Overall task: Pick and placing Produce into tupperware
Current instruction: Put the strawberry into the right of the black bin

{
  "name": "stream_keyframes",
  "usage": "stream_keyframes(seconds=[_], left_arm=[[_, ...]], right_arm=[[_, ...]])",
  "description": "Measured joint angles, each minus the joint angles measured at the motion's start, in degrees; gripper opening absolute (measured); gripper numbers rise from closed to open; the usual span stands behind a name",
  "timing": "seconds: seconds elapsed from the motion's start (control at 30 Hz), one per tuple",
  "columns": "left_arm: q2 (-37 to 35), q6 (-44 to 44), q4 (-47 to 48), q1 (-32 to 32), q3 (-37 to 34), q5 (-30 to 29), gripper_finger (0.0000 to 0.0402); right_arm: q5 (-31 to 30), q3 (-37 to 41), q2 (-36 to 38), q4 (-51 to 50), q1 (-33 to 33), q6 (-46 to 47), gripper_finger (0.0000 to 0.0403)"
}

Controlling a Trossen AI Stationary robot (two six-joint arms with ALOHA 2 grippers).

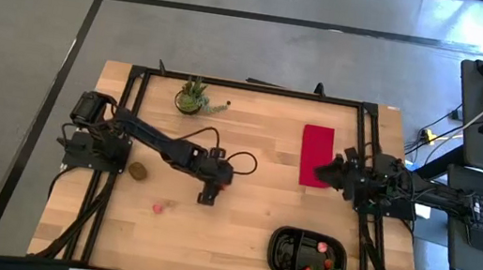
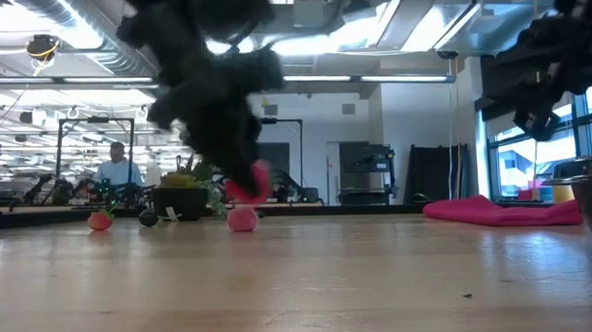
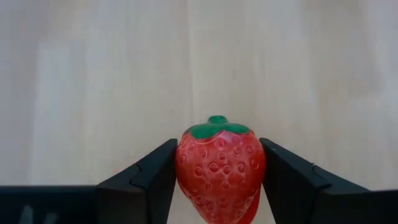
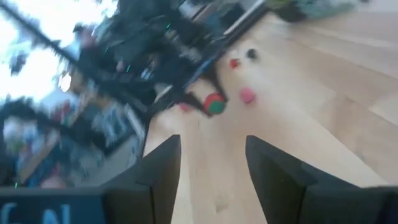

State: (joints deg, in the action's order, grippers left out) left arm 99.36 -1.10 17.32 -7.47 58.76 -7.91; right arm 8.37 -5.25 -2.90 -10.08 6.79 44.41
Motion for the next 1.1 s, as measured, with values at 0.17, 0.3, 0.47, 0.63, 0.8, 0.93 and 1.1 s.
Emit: stream_keyframes(seconds=[0.17,0.3,0.47,0.63,0.8,0.93,1.1], left_arm=[[0.0,6.7,-2.9,-0.3,5.8,-0.1,0.0199],[0.0,11.9,-10.0,-0.2,7.9,-0.1,0.0196],[0.0,16.1,-17.4,0.0,8.1,-0.2,0.0202],[0.0,21.0,-24.5,0.1,8.1,-0.6,0.0198],[0.0,23.9,-28.8,0.0,8.1,-0.6,0.0202],[0.0,24.2,-29.6,0.1,8.1,-0.6,0.0201],[0.0,24.2,-30.5,0.0,8.0,-0.6,0.0200]], right_arm=[[-1.9,0.0,0.0,1.4,0.0,4.8,0.0184],[-2.5,0.0,0.0,5.9,0.0,3.7,0.0184],[-3.3,0.0,-0.1,9.9,0.0,3.5,0.0184],[-2.3,0.0,-2.3,13.0,0.0,3.8,0.0184],[-1.2,0.0,-7.0,18.5,0.0,4.8,0.0200],[-0.8,0.0,-11.5,24.3,0.0,3.9,0.0252],[-0.8,0.0,-16.7,27.7,0.0,1.9,0.0335]])
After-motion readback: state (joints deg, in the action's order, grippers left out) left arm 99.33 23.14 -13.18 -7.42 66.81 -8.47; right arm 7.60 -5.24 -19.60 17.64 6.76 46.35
